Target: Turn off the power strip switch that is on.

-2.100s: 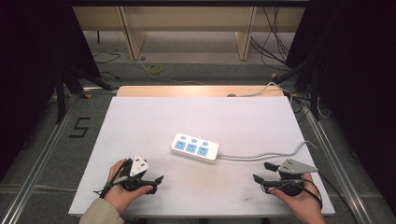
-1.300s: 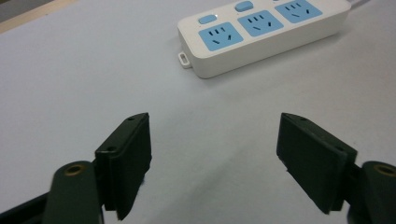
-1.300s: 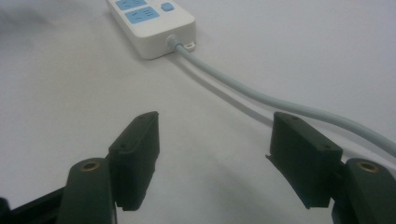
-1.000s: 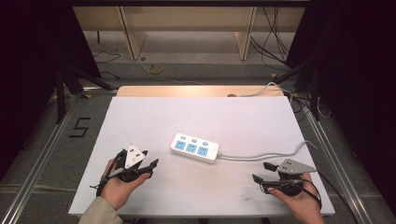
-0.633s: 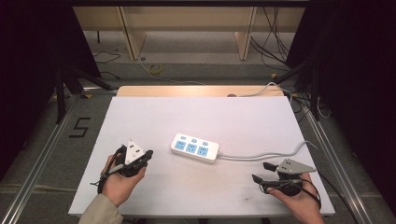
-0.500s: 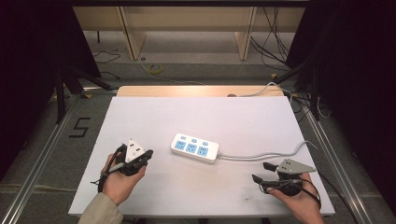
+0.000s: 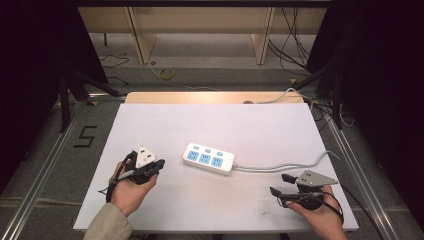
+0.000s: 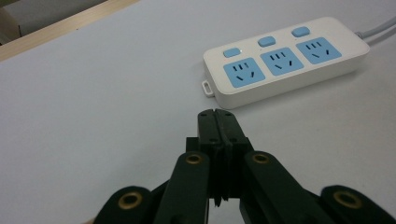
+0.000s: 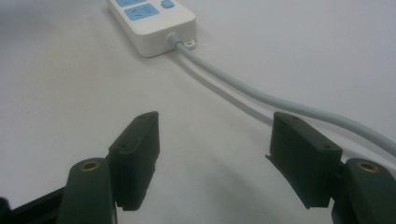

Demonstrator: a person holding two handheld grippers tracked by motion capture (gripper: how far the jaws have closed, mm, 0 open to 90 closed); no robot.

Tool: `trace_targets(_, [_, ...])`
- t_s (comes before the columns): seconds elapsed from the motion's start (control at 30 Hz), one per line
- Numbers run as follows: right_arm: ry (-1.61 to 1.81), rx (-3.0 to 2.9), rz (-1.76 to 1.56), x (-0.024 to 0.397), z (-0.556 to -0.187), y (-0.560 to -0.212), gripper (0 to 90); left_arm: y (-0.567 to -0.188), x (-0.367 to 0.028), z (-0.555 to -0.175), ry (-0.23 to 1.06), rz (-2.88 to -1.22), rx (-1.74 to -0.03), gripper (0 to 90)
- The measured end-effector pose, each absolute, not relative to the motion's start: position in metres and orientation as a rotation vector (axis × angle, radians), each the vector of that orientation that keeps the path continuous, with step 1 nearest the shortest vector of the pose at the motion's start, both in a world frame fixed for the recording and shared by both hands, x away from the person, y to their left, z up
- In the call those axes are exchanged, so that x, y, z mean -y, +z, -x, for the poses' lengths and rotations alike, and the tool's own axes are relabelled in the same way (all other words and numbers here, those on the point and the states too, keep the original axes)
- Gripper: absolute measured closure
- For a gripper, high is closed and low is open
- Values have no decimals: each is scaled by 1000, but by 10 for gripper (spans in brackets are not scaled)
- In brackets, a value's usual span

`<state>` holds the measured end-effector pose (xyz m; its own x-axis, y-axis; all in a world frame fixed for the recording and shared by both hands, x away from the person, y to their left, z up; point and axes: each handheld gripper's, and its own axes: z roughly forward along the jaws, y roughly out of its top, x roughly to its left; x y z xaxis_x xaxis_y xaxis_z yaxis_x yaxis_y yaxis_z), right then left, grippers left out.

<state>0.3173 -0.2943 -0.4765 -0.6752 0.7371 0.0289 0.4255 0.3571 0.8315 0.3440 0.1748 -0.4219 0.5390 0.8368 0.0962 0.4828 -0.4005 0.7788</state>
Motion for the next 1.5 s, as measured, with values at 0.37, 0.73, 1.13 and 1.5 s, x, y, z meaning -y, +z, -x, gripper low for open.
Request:
trace_targets(0.37, [1235,-2275,-1021,294,-317,-477,342,-416,-169,-351,625,-2061,-1068,898])
trace_targets(0.73, [1234,-2276,-1020,294,-317,-476,342,-412,-167,-356,621,-2068,-1070,899])
trace_targets(1.13, [1233,-2279,-1019,294,-318,-477,342,-410,-164,-362,603,-2080,-1072,899])
trace_targets(1.5, [1234,-2278,-1020,294,-317,-477,342,-404,-157,-369,603,-2086,-1060,899])
